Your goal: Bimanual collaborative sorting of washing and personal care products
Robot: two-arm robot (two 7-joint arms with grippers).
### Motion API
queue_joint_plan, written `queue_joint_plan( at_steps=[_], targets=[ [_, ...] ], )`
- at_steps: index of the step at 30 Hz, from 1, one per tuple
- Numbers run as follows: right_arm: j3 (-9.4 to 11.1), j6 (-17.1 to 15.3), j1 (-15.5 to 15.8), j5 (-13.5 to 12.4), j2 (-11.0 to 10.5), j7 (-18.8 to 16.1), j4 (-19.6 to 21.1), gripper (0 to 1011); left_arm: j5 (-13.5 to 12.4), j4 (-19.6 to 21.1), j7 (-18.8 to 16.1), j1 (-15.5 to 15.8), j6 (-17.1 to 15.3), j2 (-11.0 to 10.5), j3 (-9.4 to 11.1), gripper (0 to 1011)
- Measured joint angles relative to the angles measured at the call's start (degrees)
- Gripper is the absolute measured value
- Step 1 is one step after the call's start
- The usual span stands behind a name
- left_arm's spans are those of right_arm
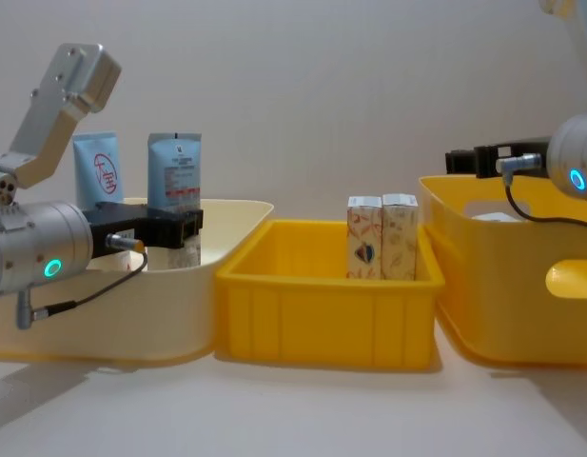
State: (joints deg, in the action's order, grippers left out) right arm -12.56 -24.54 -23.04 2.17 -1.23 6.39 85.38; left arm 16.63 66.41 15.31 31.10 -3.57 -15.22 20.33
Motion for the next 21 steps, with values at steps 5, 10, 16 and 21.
queue_joint_plan(
  at_steps=[5,10,16,21],
  targets=[
    [0.0,0.0,0.0,0.0,0.0,0.0,0.0,1001,0.0,0.0,0.0,0.0,0.0,0.0,0.0,311],
    [0.0,0.0,0.0,0.0,0.0,0.0,0.0,1001,0.0,0.0,0.0,0.0,0.0,0.0,0.0,308],
    [0.0,0.0,0.0,0.0,0.0,0.0,0.0,1001,0.0,0.0,0.0,0.0,0.0,0.0,0.0,310],
    [0.0,0.0,0.0,0.0,0.0,0.0,0.0,1001,0.0,0.0,0.0,0.0,0.0,0.0,0.0,310]
  ],
)
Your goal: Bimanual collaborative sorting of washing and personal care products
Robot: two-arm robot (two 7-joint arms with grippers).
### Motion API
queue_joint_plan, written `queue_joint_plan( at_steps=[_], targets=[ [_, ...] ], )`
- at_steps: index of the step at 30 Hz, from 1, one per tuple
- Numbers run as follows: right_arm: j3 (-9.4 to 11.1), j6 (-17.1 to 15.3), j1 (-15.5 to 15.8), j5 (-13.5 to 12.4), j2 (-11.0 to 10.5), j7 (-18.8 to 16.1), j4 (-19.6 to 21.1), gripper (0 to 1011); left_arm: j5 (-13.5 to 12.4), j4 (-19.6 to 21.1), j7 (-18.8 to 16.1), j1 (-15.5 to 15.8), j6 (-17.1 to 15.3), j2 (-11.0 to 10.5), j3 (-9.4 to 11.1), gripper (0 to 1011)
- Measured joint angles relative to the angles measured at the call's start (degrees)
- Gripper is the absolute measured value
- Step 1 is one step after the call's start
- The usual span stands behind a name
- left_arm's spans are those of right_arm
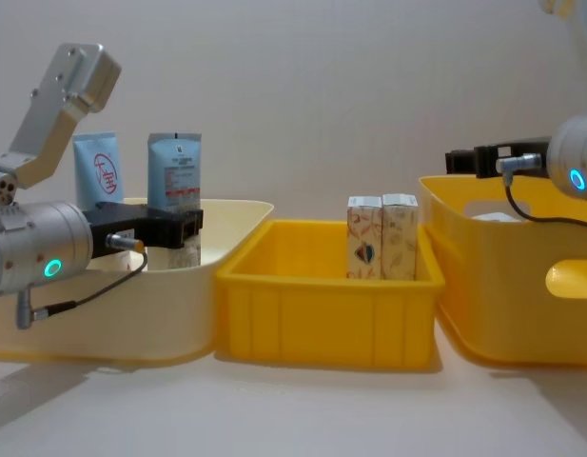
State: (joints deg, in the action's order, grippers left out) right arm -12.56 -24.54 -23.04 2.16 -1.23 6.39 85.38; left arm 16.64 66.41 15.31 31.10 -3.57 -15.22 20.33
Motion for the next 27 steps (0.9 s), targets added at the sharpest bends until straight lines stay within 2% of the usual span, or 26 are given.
queue_joint_plan(
  at_steps=[9,14,18,23,27],
  targets=[
    [0.0,0.0,0.0,0.0,0.0,0.0,0.0,1001,0.0,-0.04,0.0,0.0,0.0,0.01,-0.02,310],
    [0.0,0.0,0.0,0.0,0.0,0.0,0.0,1001,0.09,-1.55,1.21,0.82,0.76,-0.03,-0.11,310],
    [0.0,0.0,0.0,0.0,0.0,0.0,0.0,1001,0.4,-4.5,3.59,2.54,2.21,-0.12,-0.14,308],
    [0.0,0.0,0.0,0.0,0.0,0.0,0.0,1001,0.96,-9.02,7.48,5.45,5.5,-0.27,-0.32,308],
    [0.0,0.0,0.0,0.0,0.0,0.0,0.0,1001,1.2,-10.98,9.37,7.04,7.38,-0.34,-0.55,308]
  ],
)
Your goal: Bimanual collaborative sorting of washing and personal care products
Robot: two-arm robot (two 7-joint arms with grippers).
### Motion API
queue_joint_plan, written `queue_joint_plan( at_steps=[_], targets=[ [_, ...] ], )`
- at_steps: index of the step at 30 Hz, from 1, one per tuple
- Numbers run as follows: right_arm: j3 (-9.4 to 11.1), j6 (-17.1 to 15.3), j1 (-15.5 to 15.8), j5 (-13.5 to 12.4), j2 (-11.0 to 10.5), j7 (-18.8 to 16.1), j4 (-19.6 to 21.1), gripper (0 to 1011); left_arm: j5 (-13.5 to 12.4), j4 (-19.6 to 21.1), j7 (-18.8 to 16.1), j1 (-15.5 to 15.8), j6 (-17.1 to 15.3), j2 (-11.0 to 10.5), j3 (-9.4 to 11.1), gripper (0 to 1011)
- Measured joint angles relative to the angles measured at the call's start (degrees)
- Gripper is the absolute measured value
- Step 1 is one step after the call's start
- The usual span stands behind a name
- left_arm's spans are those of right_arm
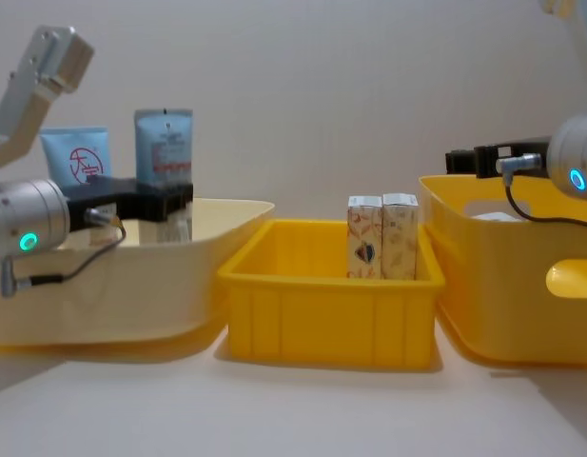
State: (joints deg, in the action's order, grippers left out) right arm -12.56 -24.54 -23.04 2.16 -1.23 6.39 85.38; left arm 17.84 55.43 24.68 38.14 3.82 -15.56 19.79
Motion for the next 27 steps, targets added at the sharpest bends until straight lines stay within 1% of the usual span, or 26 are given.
queue_joint_plan(
  at_steps=[4,13,19,27],
  targets=[
    [0.0,0.0,0.0,0.0,0.0,0.0,0.0,1001,0.24,-2.68,2.49,2.26,3.52,-0.13,-0.49,308],
    [0.0,0.0,0.0,0.0,0.0,0.0,0.0,1002,0.5,-5.05,5.54,5.64,9.15,0.0,-1.4,310],
    [0.0,0.0,0.0,0.0,0.0,0.0,0.0,1001,0.56,-4.74,6.58,6.45,10.73,0.2,-1.71,308],
    [0.0,0.0,0.0,0.0,0.0,0.0,0.0,1001,0.74,-1.7,7.05,5.85,11.06,0.02,-2.03,310]
  ],
)
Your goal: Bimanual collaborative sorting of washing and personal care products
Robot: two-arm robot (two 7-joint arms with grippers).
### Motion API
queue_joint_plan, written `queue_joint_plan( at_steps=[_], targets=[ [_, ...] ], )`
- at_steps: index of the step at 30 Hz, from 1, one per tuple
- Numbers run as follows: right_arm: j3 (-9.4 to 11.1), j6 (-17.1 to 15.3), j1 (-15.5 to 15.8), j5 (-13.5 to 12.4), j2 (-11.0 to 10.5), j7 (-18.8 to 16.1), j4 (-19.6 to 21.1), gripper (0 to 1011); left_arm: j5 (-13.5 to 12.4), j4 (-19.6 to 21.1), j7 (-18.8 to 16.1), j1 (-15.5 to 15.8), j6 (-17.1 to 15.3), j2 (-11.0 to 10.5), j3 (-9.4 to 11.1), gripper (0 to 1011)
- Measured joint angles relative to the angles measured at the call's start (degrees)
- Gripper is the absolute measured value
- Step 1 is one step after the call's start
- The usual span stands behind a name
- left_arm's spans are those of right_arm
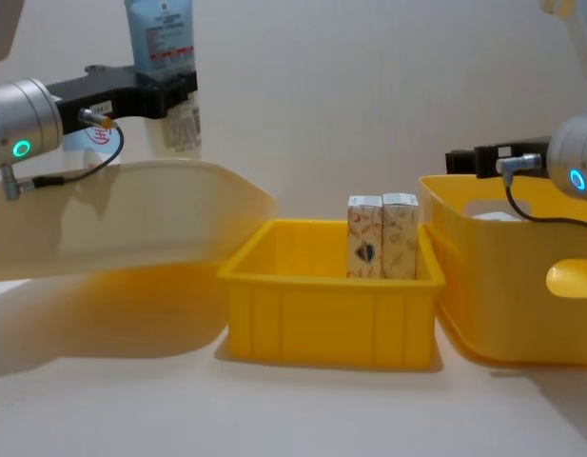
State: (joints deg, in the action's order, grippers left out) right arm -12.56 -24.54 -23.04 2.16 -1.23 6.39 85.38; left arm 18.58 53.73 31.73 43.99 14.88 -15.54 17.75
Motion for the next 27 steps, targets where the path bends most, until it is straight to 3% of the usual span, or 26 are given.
queue_joint_plan(
  at_steps=[11,27],
  targets=[
    [0.0,0.0,0.0,0.0,0.0,0.0,-0.01,1001,1.18,5.21,-0.16,-2.82,-2.72,-0.93,-0.34,308],
    [0.0,0.0,0.0,0.0,0.0,0.0,0.0,1001,5.77,13.47,0.19,-8.75,-10.87,-3.42,-1.6,308]
  ],
)
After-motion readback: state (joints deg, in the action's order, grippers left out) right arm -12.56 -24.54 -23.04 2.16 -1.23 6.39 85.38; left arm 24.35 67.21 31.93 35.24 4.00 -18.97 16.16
